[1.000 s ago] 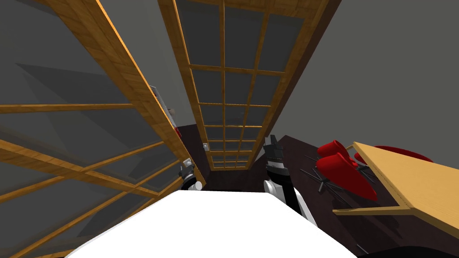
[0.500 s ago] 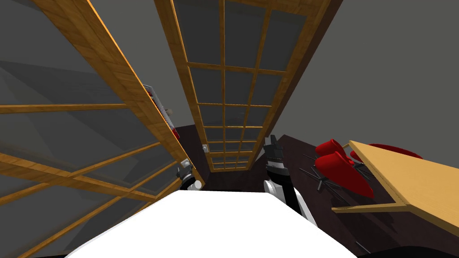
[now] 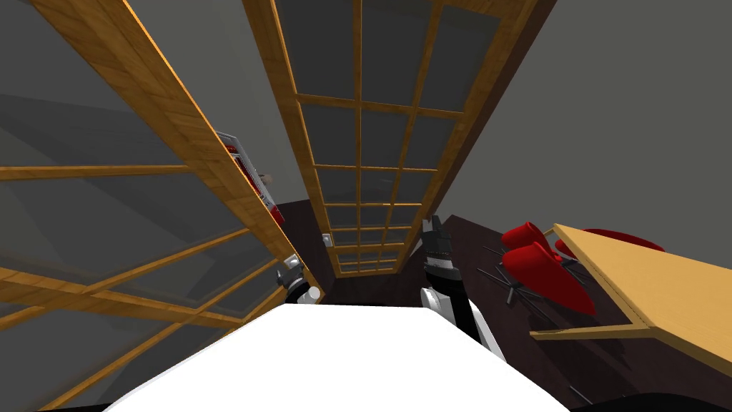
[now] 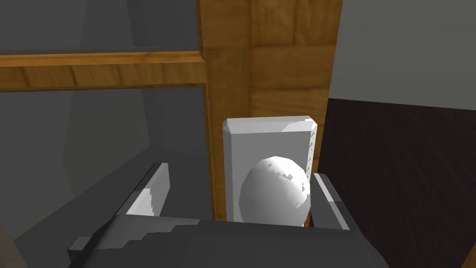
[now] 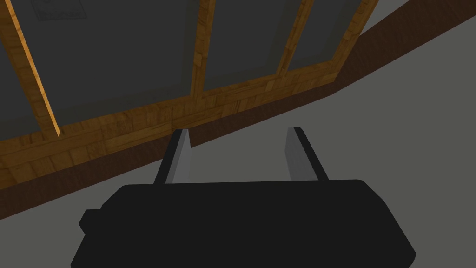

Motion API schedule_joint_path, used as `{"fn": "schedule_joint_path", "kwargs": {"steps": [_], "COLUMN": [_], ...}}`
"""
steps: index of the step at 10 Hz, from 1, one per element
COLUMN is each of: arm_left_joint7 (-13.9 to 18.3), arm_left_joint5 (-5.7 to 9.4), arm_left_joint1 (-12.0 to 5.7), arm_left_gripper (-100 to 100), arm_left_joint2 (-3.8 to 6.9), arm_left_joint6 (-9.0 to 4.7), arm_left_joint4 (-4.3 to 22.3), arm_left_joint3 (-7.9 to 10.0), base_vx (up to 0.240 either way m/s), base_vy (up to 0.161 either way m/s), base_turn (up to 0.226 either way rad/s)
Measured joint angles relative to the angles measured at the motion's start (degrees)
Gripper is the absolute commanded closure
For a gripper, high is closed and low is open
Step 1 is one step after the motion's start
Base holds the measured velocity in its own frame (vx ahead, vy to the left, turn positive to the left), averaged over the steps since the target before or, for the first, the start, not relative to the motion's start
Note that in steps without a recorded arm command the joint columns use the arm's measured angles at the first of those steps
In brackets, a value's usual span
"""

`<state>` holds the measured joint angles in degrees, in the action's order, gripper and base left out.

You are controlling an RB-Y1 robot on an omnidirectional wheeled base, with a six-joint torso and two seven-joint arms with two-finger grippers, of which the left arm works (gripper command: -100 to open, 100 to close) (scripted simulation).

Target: Push the door open

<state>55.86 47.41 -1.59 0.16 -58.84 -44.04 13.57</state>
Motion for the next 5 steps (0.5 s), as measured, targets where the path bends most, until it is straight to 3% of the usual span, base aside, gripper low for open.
{"fn": "schedule_joint_path", "kwargs": {"steps": [1,2,3,5], "arm_left_joint7": [-0.15,-0.21,-0.56,-1.31], "arm_left_joint5": [0.49,0.86,1.16,1.89], "arm_left_joint1": [-1.52,-1.44,-0.18,-1.14], "arm_left_gripper": [100,100,100,100], "arm_left_joint2": [0.08,-0.13,-0.6,-1.37], "arm_left_joint6": [-0.72,-1.02,-0.58,-1.51], "arm_left_joint4": [2.03,2.04,0.17,0.94], "arm_left_joint3": [1.07,1.93,2.62,4.41], "base_vx": [0.082,0.091,0.085,0.088], "base_vy": [0.061,0.065,0.062,0.052], "base_turn": [-0.089,-0.088,-0.031,-0.05]}}
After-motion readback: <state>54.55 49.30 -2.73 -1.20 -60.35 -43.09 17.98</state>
